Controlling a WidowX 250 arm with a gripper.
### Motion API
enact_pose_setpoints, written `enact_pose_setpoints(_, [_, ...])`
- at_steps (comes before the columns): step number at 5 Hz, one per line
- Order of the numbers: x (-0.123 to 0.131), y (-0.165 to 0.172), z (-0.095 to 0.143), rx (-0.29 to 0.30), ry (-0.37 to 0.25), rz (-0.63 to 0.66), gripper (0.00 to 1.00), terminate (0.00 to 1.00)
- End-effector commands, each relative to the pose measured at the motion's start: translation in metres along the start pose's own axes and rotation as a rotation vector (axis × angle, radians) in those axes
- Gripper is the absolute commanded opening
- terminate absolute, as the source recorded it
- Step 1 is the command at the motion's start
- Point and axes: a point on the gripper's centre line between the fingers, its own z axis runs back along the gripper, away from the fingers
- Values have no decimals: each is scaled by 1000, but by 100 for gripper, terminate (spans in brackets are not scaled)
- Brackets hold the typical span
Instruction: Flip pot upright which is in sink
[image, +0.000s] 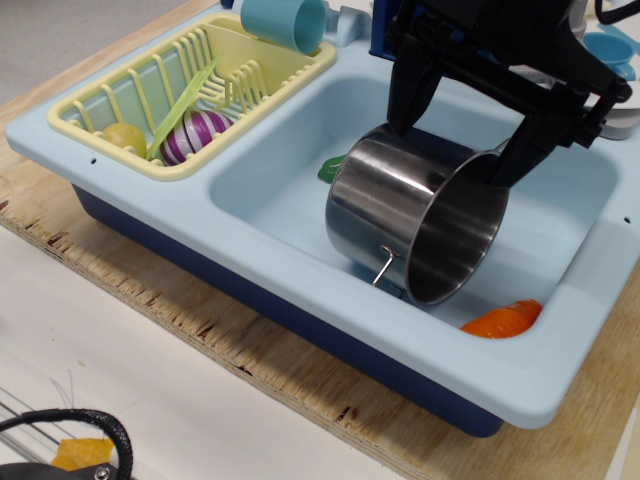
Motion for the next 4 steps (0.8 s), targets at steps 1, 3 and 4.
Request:
enact_pose_setpoints(1, [-3,5,0,-57,-90,-84,100,0])
enact_pose_setpoints(3, [-9,7,-25,-36,-64,-104,100,0])
enact_pose_setpoints(4, [5,14,-35,-9,-55,-108,100,0])
